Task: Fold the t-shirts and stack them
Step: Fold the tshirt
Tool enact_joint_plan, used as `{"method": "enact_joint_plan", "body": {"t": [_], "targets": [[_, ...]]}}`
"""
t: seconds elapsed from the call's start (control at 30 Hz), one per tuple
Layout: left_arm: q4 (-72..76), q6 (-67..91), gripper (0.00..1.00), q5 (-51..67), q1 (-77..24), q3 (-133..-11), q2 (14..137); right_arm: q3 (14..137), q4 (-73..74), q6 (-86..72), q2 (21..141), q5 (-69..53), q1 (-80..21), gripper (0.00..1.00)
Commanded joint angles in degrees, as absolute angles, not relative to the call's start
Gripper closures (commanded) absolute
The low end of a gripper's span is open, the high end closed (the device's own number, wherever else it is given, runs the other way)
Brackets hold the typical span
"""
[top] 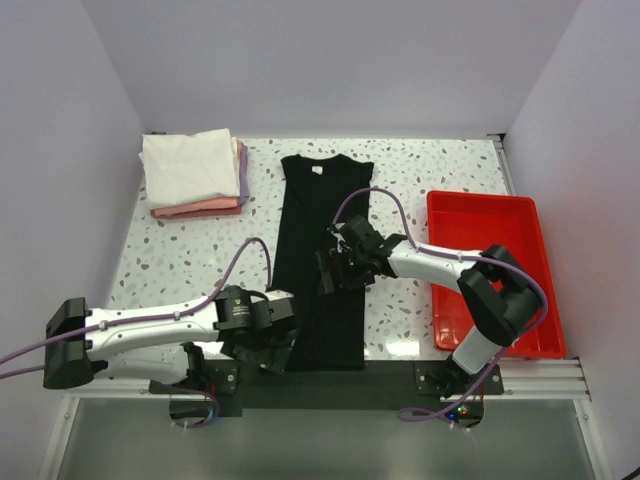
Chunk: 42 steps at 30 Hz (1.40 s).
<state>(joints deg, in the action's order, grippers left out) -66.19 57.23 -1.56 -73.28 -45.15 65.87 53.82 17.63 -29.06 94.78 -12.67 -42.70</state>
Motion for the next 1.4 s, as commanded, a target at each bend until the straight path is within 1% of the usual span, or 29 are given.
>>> {"method": "enact_joint_plan", "body": {"t": [0.0,0.03,0.13,0.17,0.23,0.27,0.3,0.33,0.37,0.43,0.47,0.53,0.57,0.63,0.67,0.77,0.87,1.03,1.1,1.3,1.37], "targets": [[-64.6,64.7,0.0,-9.6,-73.2,-50.8,60.7,52.9,13.5,-22.9,90.5,-20.3,-42.5,0.01],[-63.6,66.0,0.0,-13.6,-72.8,-50.7,59.5,52.7,11.2,-22.2,88.4,-25.2,-42.6,0.01],[-57.4,67.1,0.0,-18.6,-67.1,-49.0,53.5,52.1,6.6,-20.2,85.8,-31.3,-43.4,0.01],[-52.3,65.0,0.0,-18.8,-62.3,-48.2,49.8,51.9,5.7,-19.3,84.9,-34.4,-43.8,0.01],[-44.8,58.9,0.0,-16.8,-57.3,-44.5,46.2,51.3,3.4,-18.5,84.3,-36.5,-45.7,0.01],[-37.4,57.1,0.0,-15.4,-53.0,-43.3,44.1,51.0,2.6,-17.8,83.9,-37.4,-46.6,0.01],[-34.4,55.4,0.0,-12.0,-50.7,-41.8,43.9,50.6,2.1,-16.5,83.7,-38.0,-47.7,0.01],[-32.0,54.2,0.0,-10.3,-48.5,-41.6,44.3,50.3,0.5,-15.7,83.5,-38.3,-50.7,0.01],[-28.6,51.2,0.0,-8.3,-43.7,-41.8,46.6,50.0,0.3,-14.9,83.3,-38.3,-52.2,0.01],[-25.5,48.6,0.0,-0.6,-39.0,-43.3,50.5,49.2,-4.1,-13.2,83.8,-37.4,-56.1,0.01],[-21.5,46.0,0.0,2.6,-34.9,-43.5,54.9,49.0,-5.2,-13.0,84.3,-37.3,-56.9,0.01],[-17.1,44.7,0.0,10.9,-31.8,-44.2,59.7,48.9,-7.2,-13.1,86.0,-35.9,-58.2,0.01],[-13.4,43.5,0.0,13.4,-29.0,-44.6,64.7,48.8,-7.8,-13.2,86.4,-35.3,-58.3,0.01],[-9.9,43.1,0.0,17.7,-27.0,-45.4,69.8,48.4,-9.0,-13.0,87.0,-34.0,-58.9,0.01],[-5.5,42.5,0.0,19.1,-25.8,-45.6,74.8,48.3,-9.8,-13.0,87.2,-33.4,-59.2,0.01],[-0.9,42.0,0.0,23.0,-25.4,-47.9,83.6,48.8,-10.3,-12.5,88.8,-32.1,-60.6,0.01],[4.9,43.2,0.0,25.5,-25.4,-48.2,86.7,48.3,-10.3,-11.7,87.5,-29.4,-62.4,0.01],[6.7,42.7,0.0,24.8,-25.4,-47.5,89.4,43.7,-15.0,-13.5,83.6,-24.4,-62.9,0.01],[7.3,42.4,0.0,25.3,-25.4,-47.5,92.0,42.3,-16.2,-13.0,82.7,-24.7,-62.8,0.01],[6.2,39.3,0.0,25.8,-25.4,-48.9,97.7,46.0,-15.1,-10.8,87.7,-26.5,-63.9,0.02],[5.7,38.7,0.0,25.5,-25.4,-48.8,98.6,47.5,-13.6,-9.8,89.2,-25.2,-65.5,0.02]]}}
